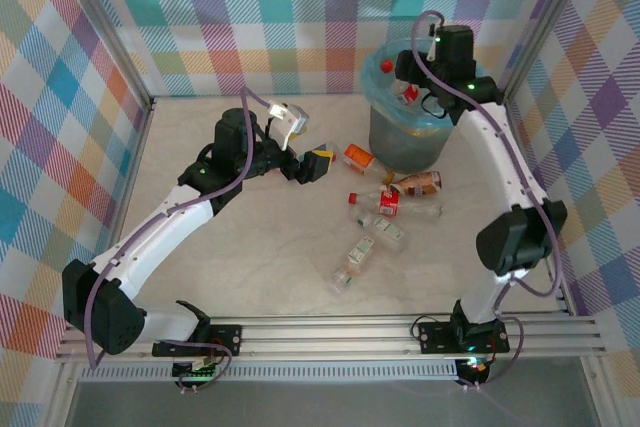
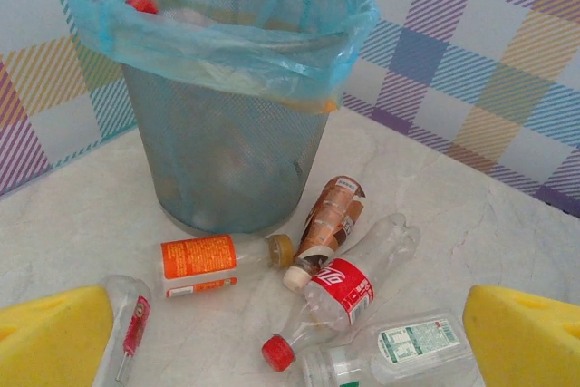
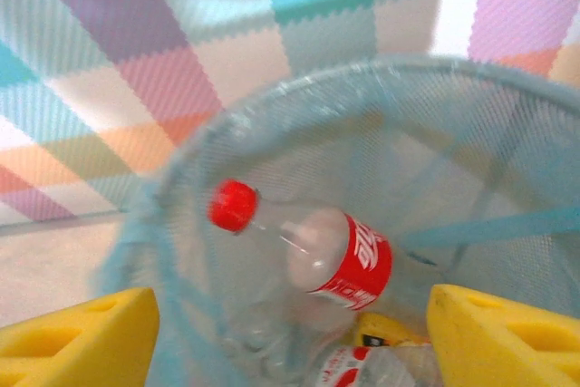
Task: Put the plastic bottles in the bin
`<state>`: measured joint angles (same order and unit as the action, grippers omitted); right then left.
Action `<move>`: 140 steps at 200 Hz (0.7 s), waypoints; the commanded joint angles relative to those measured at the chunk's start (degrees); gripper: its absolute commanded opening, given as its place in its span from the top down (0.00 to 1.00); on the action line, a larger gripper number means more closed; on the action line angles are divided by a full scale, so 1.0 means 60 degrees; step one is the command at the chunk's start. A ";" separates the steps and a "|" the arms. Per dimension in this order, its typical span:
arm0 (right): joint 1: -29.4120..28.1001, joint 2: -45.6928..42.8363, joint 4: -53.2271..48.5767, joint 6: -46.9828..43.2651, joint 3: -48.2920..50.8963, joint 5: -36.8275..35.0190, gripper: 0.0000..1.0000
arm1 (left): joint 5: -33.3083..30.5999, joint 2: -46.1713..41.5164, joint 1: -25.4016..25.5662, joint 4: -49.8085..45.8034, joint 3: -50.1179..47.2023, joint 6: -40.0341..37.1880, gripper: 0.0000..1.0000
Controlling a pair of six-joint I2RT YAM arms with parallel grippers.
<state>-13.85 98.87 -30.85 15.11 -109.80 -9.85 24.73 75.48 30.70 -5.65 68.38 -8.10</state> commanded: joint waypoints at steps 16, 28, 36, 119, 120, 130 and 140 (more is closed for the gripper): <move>-0.0213 -0.1232 0.0198 0.0526 0.0283 0.1355 0.23 | -0.0289 -0.0268 0.0069 0.0149 -0.0204 0.0212 0.01; -0.0327 -0.1579 0.0162 0.0521 0.0441 0.1539 0.24 | -0.0503 -0.0276 0.0070 0.0102 -0.0213 0.0236 0.01; -0.0422 -0.1812 0.0137 0.0514 0.0571 0.1620 0.25 | -0.0585 -0.0265 0.0069 0.0021 -0.0200 0.0197 0.02; -0.1784 -0.4672 -0.0098 0.0028 0.3329 0.2538 0.28 | -0.1488 0.0165 0.0828 -0.1792 0.0232 -0.0050 0.05; -0.1789 -0.4708 -0.0100 0.0029 0.3380 0.2551 0.28 | -0.1501 0.0172 0.0859 -0.1897 0.0233 -0.0046 0.05; -0.1822 -0.5126 -0.0178 0.0014 0.3870 0.2579 0.28 | -0.1639 0.0204 0.1214 -0.2294 0.0205 -0.0028 0.05; -0.1816 -0.5537 -0.0281 -0.0006 0.4335 0.2607 0.28 | -0.1821 0.0222 0.1629 -0.2640 0.0129 0.0028 0.05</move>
<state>-24.62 71.02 -31.44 16.21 -88.40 3.97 16.84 76.18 35.97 -14.37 68.18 -7.97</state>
